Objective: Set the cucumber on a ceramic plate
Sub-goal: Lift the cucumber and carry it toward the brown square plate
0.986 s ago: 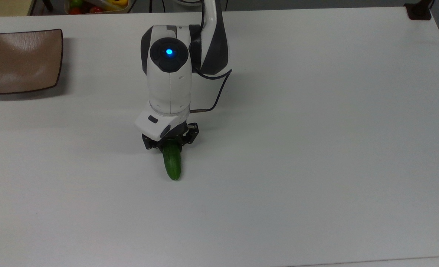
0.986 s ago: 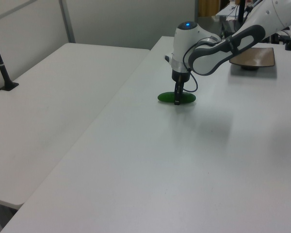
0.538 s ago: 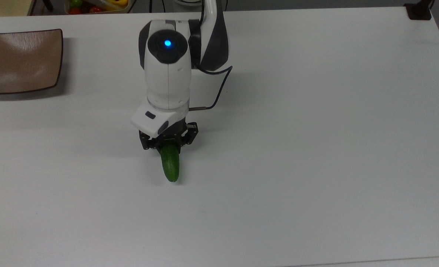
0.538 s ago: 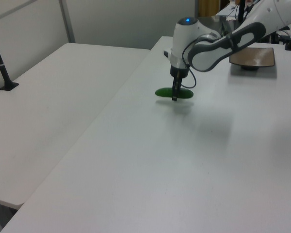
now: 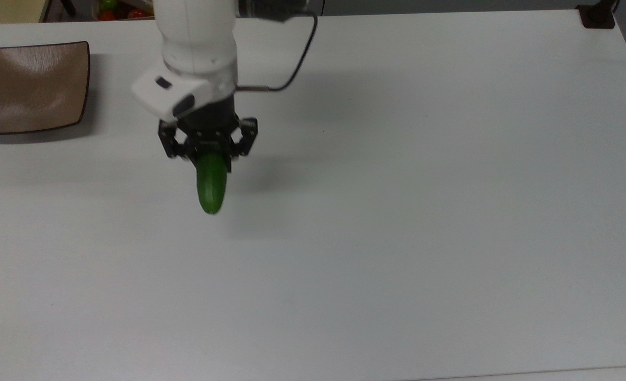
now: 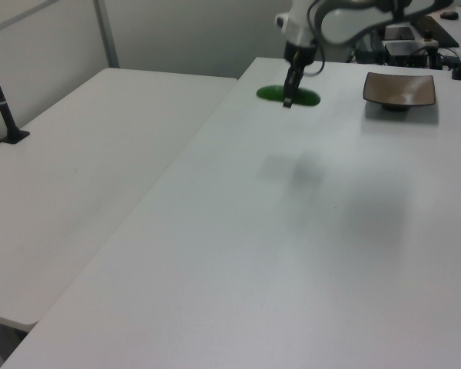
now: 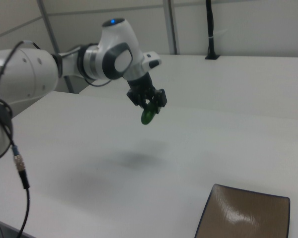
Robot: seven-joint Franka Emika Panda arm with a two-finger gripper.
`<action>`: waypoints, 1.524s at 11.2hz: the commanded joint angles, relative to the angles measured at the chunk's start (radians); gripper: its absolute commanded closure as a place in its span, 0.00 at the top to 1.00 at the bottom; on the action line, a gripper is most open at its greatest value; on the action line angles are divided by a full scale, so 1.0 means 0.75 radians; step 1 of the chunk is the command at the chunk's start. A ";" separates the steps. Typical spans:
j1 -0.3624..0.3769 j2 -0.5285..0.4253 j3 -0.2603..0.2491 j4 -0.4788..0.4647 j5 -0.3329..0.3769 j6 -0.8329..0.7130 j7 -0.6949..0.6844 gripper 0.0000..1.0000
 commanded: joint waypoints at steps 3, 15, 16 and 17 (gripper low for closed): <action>-0.079 -0.345 0.005 -0.217 0.080 -0.204 -0.030 0.14; -0.578 -0.364 -0.113 -0.277 0.104 -0.162 -0.802 0.14; -0.580 -0.339 -0.171 -0.293 0.104 -0.119 -0.847 0.14; -0.584 -0.315 -0.216 -0.313 0.104 -0.056 -0.890 0.14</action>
